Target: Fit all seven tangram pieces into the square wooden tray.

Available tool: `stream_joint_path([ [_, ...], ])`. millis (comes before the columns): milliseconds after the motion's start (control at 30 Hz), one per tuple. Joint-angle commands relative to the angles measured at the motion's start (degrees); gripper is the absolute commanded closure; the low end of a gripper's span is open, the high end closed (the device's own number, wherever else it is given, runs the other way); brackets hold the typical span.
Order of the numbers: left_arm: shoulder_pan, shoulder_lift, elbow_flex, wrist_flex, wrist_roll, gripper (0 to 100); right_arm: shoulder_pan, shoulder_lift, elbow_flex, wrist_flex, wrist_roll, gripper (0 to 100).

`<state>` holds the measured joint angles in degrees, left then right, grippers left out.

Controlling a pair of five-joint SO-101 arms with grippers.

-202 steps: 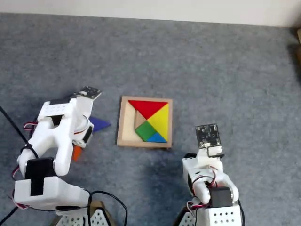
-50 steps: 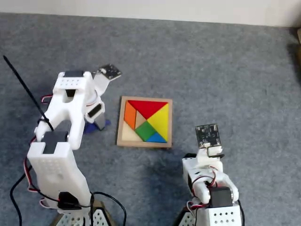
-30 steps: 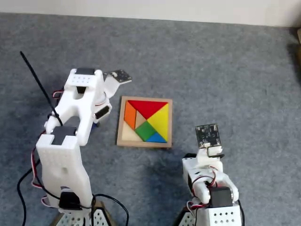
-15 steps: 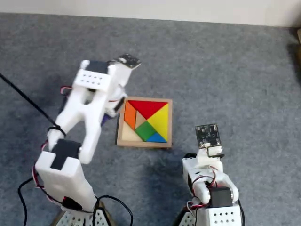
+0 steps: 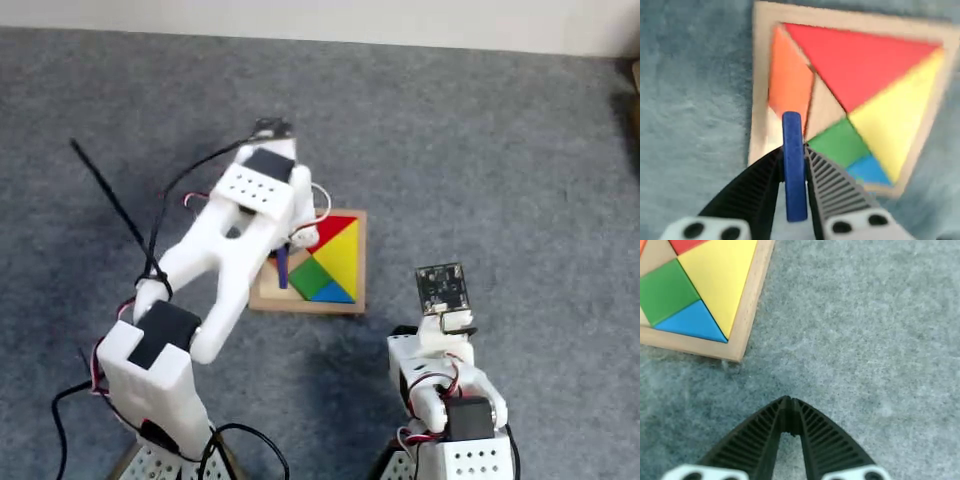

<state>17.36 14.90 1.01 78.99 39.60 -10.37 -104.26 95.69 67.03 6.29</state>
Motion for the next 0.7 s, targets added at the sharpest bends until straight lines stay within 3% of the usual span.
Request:
stream_joint_path([
  [0, 1.27, -3.03, 6.29, -10.46, 15.82, 99, 1.45, -0.75, 6.02, 0.48, 0.53, 99.4],
  [233, 1.27, -3.03, 14.11, -20.84, 19.69, 99, 3.30, -0.75, 6.02, 0.22, 0.53, 99.4],
  [433, 3.12, -3.56, 14.64, -20.66, 19.60, 99, 3.30, -0.75, 6.02, 0.22, 0.53, 99.4],
  [667, 3.74, -3.30, 12.26, -14.42, 19.52, 99, 3.30, -0.75, 6.02, 0.22, 0.53, 99.4],
])
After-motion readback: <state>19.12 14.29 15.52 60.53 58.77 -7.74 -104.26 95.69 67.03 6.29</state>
